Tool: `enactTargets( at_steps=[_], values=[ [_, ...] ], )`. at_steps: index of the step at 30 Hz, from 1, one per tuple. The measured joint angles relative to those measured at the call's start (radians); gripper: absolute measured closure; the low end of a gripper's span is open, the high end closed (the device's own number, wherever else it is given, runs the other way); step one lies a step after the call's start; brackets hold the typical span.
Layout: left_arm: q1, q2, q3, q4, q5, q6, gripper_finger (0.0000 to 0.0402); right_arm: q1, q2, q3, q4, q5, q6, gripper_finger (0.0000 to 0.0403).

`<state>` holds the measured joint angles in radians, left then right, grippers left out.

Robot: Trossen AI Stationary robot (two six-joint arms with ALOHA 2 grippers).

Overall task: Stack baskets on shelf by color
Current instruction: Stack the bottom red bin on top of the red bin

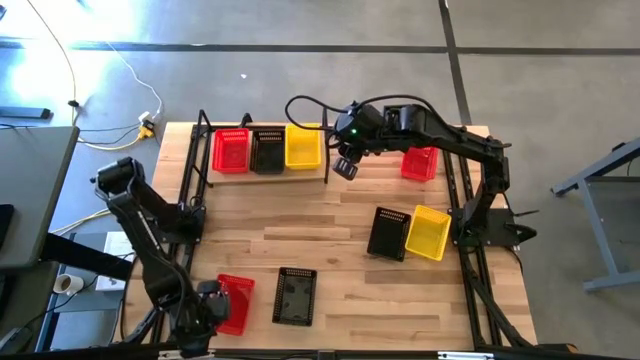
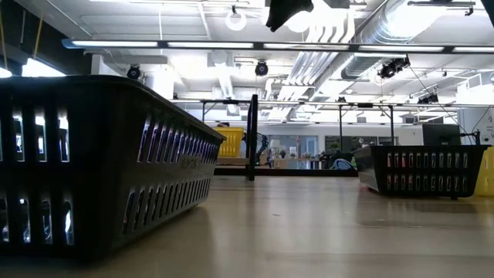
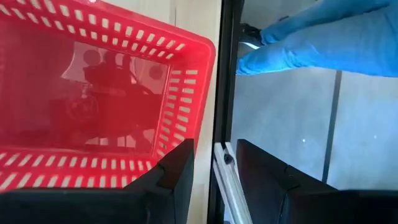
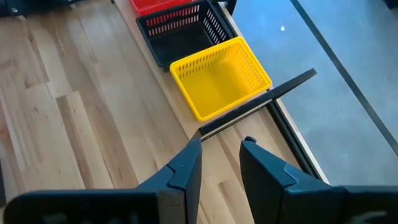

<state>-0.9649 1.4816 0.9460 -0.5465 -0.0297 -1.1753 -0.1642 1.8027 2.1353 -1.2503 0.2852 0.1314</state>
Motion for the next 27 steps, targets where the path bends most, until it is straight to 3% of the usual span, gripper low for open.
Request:
enactTargets(
  at_steps=[17,25,27],
  values=[
    [0.005,0.170,0.000,0.020,0.021,-0.021,0.0295,0.000,0.000,-0.001,-0.003,0.000,-0.008,0.0307],
    [0.012,0.169,0.015,0.021,-0.006,-0.045,0.0387,0.000,0.000,-0.001,-0.003,-0.006,-0.009,0.0307],
    [0.011,0.155,0.029,0.011,-0.031,-0.041,0.0393,0.000,0.000,-0.001,-0.004,-0.006,-0.013,0.0307]
  ],
)
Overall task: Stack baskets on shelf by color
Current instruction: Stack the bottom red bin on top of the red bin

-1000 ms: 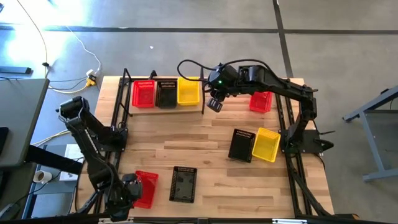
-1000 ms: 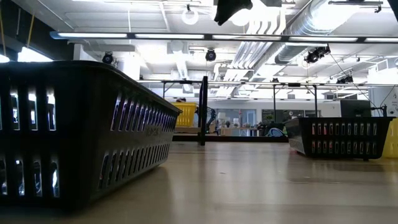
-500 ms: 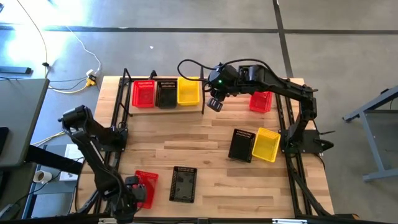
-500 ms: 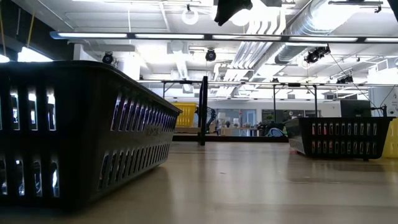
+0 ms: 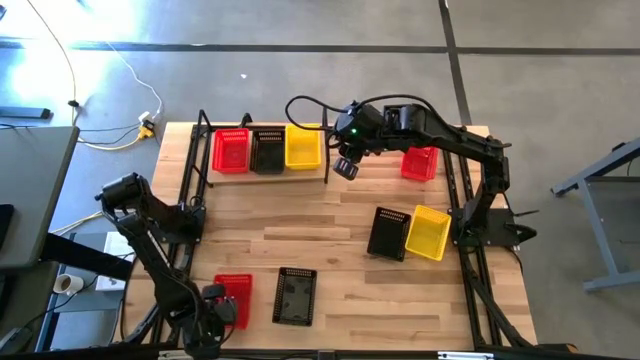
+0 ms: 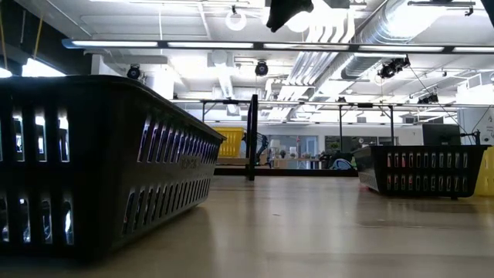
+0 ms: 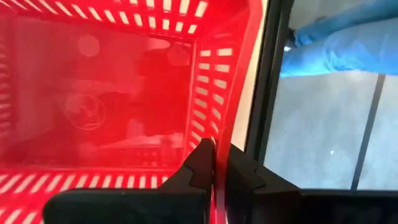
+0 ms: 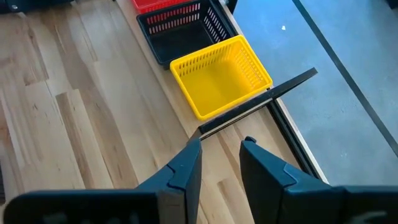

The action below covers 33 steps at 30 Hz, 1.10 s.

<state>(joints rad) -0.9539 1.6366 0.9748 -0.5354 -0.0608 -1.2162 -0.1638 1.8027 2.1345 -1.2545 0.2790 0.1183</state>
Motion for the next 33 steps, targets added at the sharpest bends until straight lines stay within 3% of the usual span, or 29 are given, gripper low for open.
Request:
enactTargets(
  at_steps=[8,17,24,33],
  values=[
    [0.026,-0.081,0.090,-0.272,-0.100,0.001,0.0399,0.000,0.000,0.000,-0.024,-0.001,-0.014,0.0307],
    [0.145,-0.238,0.133,-0.534,-0.193,0.152,0.0400,0.001,0.000,0.000,-0.026,-0.002,-0.014,0.0307],
    [0.304,-0.362,0.134,-0.701,-0.281,0.361,0.0401,0.001,0.000,0.000,-0.022,-0.002,-0.014,0.0307],
    [0.614,-0.513,0.133,-0.828,-0.348,0.770,0.0401,0.001,0.000,0.000,-0.021,-0.002,-0.014,0.0307]
  ],
)
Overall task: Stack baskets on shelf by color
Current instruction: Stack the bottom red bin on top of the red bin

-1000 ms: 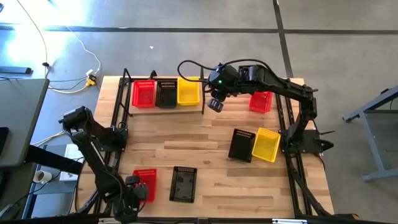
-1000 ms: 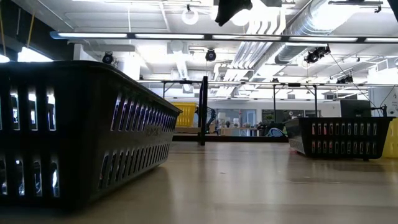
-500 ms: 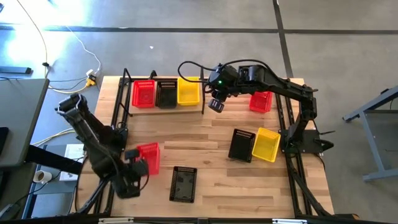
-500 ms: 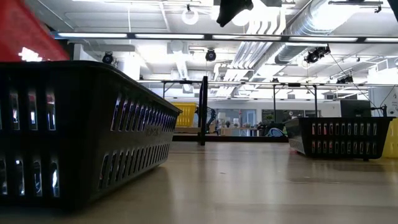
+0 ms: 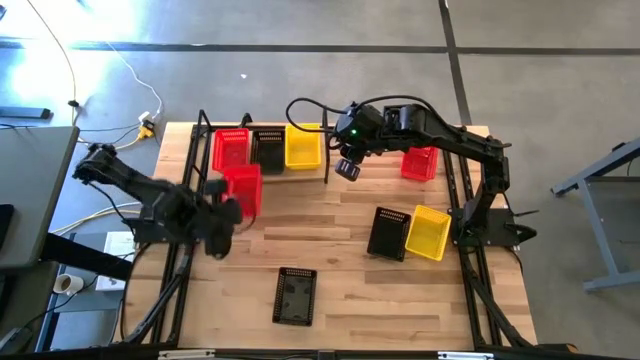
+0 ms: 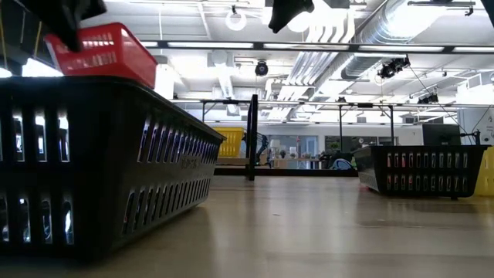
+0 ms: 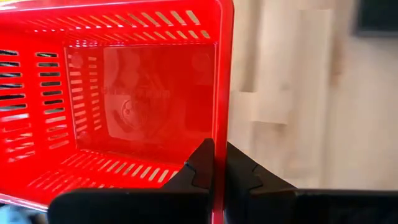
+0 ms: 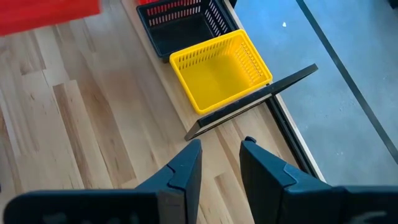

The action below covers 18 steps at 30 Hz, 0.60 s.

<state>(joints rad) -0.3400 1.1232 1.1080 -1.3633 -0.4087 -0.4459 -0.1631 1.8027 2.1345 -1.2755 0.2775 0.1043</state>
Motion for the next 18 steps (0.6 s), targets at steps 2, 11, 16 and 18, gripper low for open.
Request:
enactTargets(
  at_steps=[2,11,16,18],
  values=[
    [0.074,-0.025,0.000,-0.011,-0.003,0.095,0.0401,0.000,0.000,0.000,0.000,0.000,0.004,0.0307],
    [0.394,-0.068,0.000,-0.010,-0.008,0.466,0.0401,0.000,0.000,0.000,0.000,0.000,0.011,0.0307],
    [0.548,-0.052,0.000,-0.009,-0.002,0.628,0.0401,0.000,0.000,0.000,0.001,0.004,0.020,0.0307],
    [0.608,-0.044,0.000,-0.008,0.009,0.687,0.0402,-0.001,0.000,0.000,0.001,0.004,0.026,0.0307]
  ],
)
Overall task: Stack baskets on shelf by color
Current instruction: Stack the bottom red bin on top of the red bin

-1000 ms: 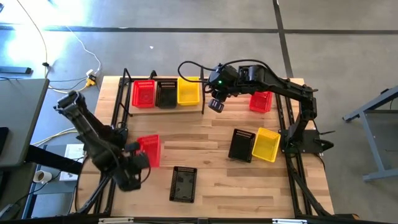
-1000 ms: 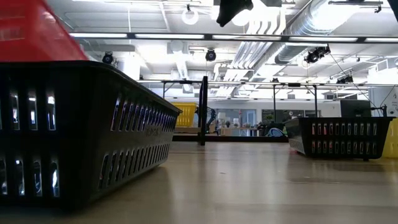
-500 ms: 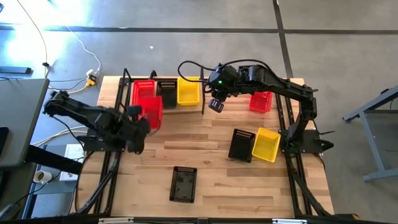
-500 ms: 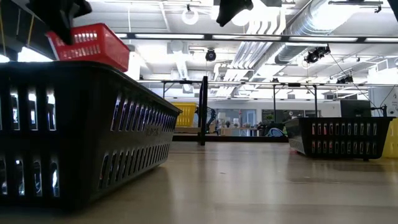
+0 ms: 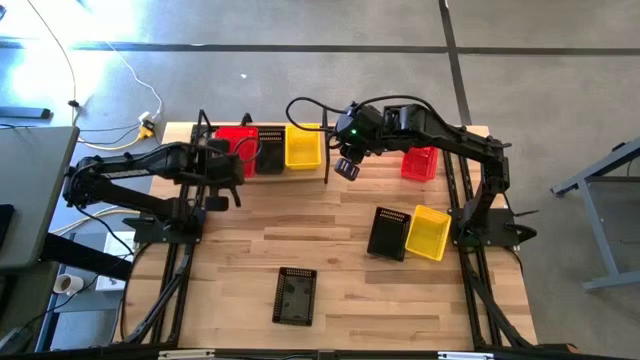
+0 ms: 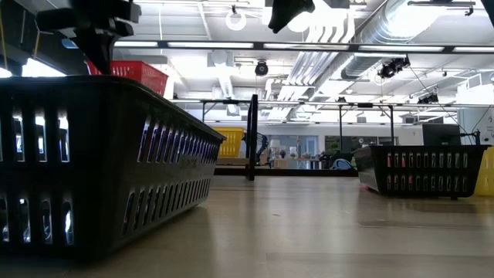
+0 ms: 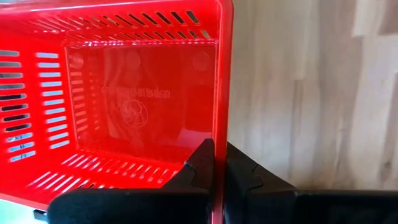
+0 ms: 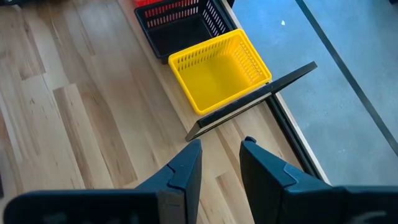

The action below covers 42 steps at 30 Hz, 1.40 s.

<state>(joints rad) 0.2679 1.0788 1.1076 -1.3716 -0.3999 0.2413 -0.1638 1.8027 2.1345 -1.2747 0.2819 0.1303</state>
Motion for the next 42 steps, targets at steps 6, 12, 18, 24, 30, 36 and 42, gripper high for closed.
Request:
enactTargets(
  at_steps=[6,12,18,24,30,36,42],
  values=[
    [0.168,-0.002,0.000,0.073,0.074,0.165,0.0401,0.000,0.000,0.000,0.000,0.005,0.001,0.0307],
    [0.301,-0.006,0.000,0.093,0.146,0.270,0.0401,0.000,0.000,0.000,0.000,0.052,-0.001,0.0307],
    [0.376,-0.006,-0.001,0.116,0.182,0.287,0.0401,0.000,0.000,0.000,0.000,0.053,-0.018,0.0307],
    [0.410,-0.008,-0.079,0.150,0.194,0.287,0.0401,0.000,0.000,0.000,0.003,0.053,-0.026,0.0307],
    [0.435,-0.009,-0.131,0.174,0.194,0.293,0.0401,0.000,0.000,0.000,0.013,0.042,-0.026,0.0307],
    [0.487,-0.014,-0.160,0.178,0.192,0.370,0.0401,0.000,0.000,0.000,0.019,0.041,-0.022,0.0307],
    [0.532,-0.013,-0.195,0.233,0.200,0.446,0.0401,0.000,0.000,0.000,0.019,0.041,0.001,0.0307]
  ],
)
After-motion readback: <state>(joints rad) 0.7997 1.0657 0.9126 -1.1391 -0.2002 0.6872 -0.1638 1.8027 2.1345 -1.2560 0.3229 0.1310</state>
